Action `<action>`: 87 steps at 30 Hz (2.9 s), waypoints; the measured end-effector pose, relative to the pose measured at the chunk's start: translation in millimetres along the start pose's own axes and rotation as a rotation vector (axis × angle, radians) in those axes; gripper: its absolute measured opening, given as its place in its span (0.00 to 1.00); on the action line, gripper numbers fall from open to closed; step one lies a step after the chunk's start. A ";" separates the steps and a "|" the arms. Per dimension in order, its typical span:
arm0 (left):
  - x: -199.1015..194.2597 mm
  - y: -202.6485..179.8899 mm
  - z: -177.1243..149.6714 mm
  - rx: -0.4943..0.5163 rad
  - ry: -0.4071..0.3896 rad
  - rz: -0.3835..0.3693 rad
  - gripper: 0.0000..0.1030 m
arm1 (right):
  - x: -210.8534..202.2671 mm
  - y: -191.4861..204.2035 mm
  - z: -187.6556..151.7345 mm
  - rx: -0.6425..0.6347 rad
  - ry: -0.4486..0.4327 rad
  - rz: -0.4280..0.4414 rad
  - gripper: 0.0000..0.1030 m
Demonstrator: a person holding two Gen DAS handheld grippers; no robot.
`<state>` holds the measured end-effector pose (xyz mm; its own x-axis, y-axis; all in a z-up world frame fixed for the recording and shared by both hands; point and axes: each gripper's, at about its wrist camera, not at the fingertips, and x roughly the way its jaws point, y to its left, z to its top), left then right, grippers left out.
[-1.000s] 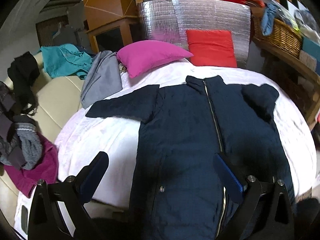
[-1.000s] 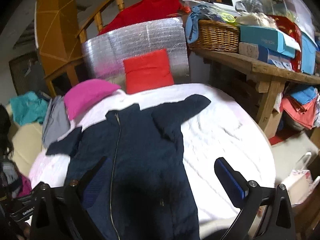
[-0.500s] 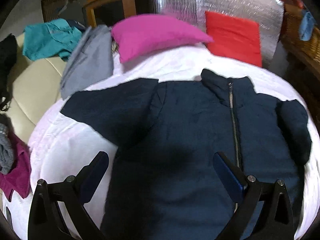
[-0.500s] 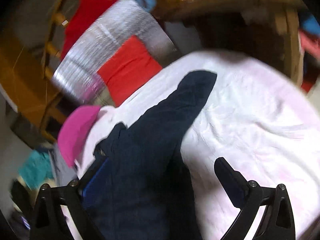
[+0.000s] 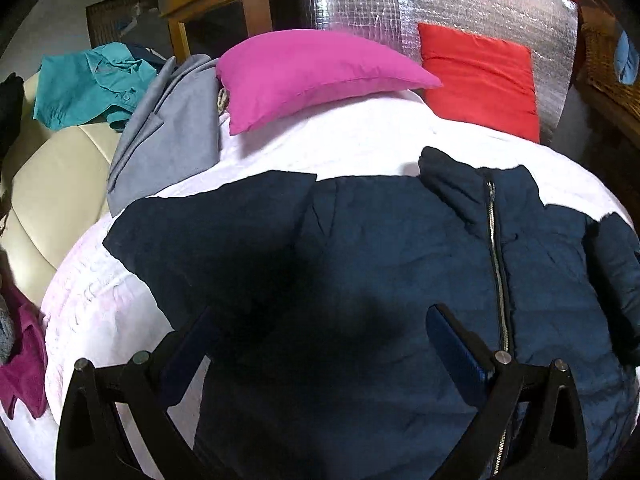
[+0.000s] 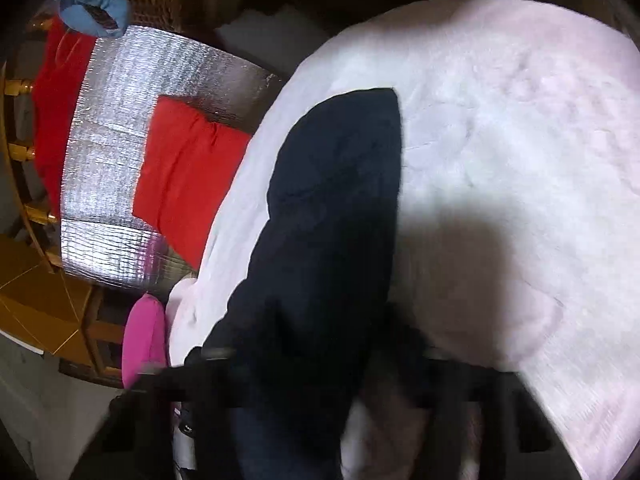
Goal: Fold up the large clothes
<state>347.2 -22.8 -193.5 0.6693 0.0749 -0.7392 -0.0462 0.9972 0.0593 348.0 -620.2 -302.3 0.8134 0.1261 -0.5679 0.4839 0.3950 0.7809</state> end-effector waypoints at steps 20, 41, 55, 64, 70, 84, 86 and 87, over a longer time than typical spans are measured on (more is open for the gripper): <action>-26.6 93.5 -3.9 -0.106 -0.108 0.160 1.00 | -35.3 158.2 -264.7 -0.415 0.270 0.204 0.63; -41.5 -71.6 -31.7 0.197 -0.088 -0.235 1.00 | -120.5 48.7 -148.9 -0.293 -0.018 -0.045 0.64; -5.0 -208.8 -27.8 0.415 -0.044 -0.050 1.00 | -75.6 37.6 -130.9 -0.187 0.117 -0.080 0.50; 5.8 -185.1 -4.7 0.326 0.043 -0.174 0.32 | -81.0 30.5 -133.6 -0.166 0.140 -0.069 0.50; -11.1 -129.0 12.3 0.245 0.021 -0.135 0.24 | -85.1 25.5 -132.9 -0.163 0.137 -0.071 0.50; -36.8 -89.5 3.3 0.208 0.010 -0.132 0.78 | -127.4 50.7 -134.8 -0.239 -0.090 -0.092 0.55; -37.6 -122.2 0.9 0.265 0.025 -0.174 0.81 | -131.5 49.3 -132.6 -0.230 -0.102 -0.069 0.55; -35.3 -139.2 0.5 0.280 0.042 -0.194 0.81 | -130.2 48.7 -131.6 -0.227 -0.087 -0.054 0.55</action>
<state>330.4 -164.2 -175.3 0.6143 -0.1103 -0.7813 0.2884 0.9530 0.0922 223.1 -497.6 -224.6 0.8177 0.0242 -0.5752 0.4508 0.5944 0.6659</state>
